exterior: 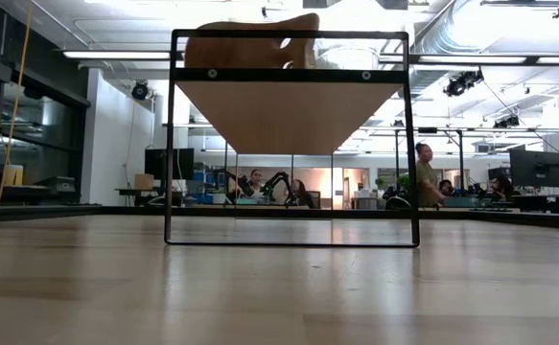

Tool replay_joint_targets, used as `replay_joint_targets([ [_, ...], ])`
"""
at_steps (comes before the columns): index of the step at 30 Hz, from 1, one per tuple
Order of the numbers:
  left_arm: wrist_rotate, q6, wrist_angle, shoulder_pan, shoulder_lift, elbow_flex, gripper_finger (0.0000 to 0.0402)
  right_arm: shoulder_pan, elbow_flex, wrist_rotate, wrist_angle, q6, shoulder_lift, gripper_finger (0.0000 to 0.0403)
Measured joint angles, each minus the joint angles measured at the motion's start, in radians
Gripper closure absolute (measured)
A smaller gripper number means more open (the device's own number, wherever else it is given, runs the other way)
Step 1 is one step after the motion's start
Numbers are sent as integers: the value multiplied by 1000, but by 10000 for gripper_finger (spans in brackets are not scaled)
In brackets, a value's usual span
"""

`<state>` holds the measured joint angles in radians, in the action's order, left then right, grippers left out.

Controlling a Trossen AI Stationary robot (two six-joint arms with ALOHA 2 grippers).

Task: Stack small to large cups/mugs on shelf
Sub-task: Return to Home Position

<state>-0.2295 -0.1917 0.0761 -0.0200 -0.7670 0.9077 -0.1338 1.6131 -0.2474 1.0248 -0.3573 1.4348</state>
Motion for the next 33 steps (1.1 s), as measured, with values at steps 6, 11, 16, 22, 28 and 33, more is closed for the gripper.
replay_joint_targets([
  [6, 0, 0, 1, 0, 0, 0, 402, -29, -205, 22, -82, -7, -166, 342],
  [11, 0, 1, 0, 0, 8, 0, 401, -44, -483, 67, -361, -103, -391, 390],
  [16, 1, 2, 4, 0, 25, 0, 401, -39, -711, 65, -707, -133, -588, 397],
  [22, 1, 2, 13, 0, 52, 0, 401, -15, -840, 64, -900, -94, -685, 402],
  [28, 42, -19, 67, 0, 81, 0, 401, -16, -859, 96, -912, -6, -688, 403],
  [33, 85, -57, 74, 0, 90, -8, 401, -16, -859, 99, -932, -12, -690, 403],
])
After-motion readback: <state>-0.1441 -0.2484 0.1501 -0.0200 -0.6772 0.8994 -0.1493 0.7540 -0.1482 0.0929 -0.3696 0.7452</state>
